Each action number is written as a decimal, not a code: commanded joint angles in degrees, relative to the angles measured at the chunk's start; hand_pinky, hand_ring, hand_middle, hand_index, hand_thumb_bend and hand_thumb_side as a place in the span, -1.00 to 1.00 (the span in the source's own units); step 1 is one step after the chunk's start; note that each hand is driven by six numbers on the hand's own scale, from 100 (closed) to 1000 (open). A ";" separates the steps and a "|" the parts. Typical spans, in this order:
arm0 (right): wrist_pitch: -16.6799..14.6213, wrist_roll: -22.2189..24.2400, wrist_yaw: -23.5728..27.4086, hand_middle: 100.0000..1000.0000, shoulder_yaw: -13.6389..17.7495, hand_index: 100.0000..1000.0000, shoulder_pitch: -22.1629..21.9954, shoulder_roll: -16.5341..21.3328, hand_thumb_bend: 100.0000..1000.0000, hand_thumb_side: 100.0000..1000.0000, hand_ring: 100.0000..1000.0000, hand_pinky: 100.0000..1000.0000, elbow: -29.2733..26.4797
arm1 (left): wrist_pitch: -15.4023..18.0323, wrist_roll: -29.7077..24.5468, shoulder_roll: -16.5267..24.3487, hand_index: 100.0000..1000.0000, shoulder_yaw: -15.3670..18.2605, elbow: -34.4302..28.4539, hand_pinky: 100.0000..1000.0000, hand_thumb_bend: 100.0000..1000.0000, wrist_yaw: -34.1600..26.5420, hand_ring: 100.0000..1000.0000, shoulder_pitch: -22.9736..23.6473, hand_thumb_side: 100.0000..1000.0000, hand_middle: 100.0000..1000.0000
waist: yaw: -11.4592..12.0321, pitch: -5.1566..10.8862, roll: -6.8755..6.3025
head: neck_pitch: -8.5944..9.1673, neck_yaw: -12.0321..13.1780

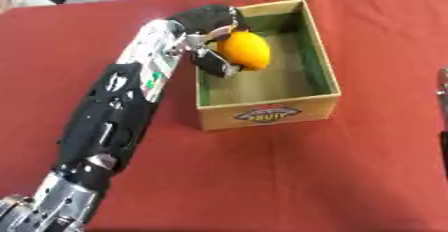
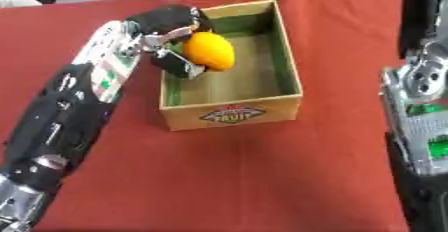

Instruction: Pick up objects on the table and place them in the box.

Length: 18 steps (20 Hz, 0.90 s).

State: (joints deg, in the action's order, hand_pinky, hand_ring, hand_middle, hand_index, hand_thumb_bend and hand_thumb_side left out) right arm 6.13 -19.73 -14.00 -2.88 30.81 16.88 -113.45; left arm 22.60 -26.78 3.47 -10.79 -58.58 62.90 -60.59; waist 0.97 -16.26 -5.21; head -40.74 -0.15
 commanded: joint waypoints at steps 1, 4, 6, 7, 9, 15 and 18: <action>0.04 -0.07 0.48 0.13 0.23 0.68 0.90 0.73 -1.00 1.00 0.57 0.60 -1.14 | 0.23 -0.97 0.71 0.88 -0.49 1.39 0.59 -0.36 2.18 0.73 -1.65 -0.34 0.68 | -0.04 0.98 0.35 | 0.42 0.31; 0.12 -0.10 0.61 0.12 0.27 0.68 0.79 0.86 -1.00 1.00 0.58 0.60 -1.14 | 0.56 -0.98 0.57 0.96 -0.08 1.77 0.73 0.32 4.57 0.82 -1.83 0.18 0.80 | -0.01 0.89 0.37 | 0.14 0.28; 0.15 -0.12 0.69 0.12 0.28 0.69 0.72 0.89 -1.00 1.00 0.58 0.60 -1.14 | 0.75 -0.32 0.41 1.00 0.46 1.19 0.77 0.59 6.18 0.84 -1.87 0.38 0.84 | 0.02 0.83 0.37 | 0.05 0.23; 0.14 -0.14 0.74 0.12 0.29 0.69 0.72 0.90 -1.00 1.00 0.57 0.60 -1.14 | 0.95 0.10 0.25 1.00 0.73 0.82 0.77 0.61 6.99 0.84 -1.79 0.40 0.84 | 0.02 0.80 0.38 | -0.04 0.21; 0.13 -0.16 0.79 0.12 0.31 0.69 0.73 0.94 -1.00 1.00 0.57 0.60 -1.14 | 1.13 1.19 0.12 1.00 1.35 -0.02 0.76 0.58 8.64 0.84 -1.62 0.40 0.83 | 0.03 0.79 0.44 | -0.32 0.17; 0.16 -0.40 0.77 0.13 0.53 0.69 0.71 0.99 -1.00 1.00 0.57 0.60 -1.14 | 0.41 5.44 -0.22 0.99 4.14 -3.99 0.48 0.48 9.21 0.73 -0.41 0.61 0.76 | 0.28 0.90 0.69 | -1.02 0.41; 0.17 -0.51 0.72 0.13 0.64 0.69 0.66 0.94 -1.00 1.00 0.57 0.60 -1.14 | -1.20 7.46 -0.45 0.97 5.85 -7.29 0.34 0.39 6.93 0.64 0.20 0.62 0.69 | 0.54 1.01 0.89 | -0.99 0.47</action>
State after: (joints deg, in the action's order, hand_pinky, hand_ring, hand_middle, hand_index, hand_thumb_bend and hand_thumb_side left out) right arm 6.35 -19.99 -13.50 -2.74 30.76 16.90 -113.45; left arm 21.91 -20.33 2.93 -6.11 -63.54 70.76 -59.55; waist 1.50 -16.55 -4.75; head -41.26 0.10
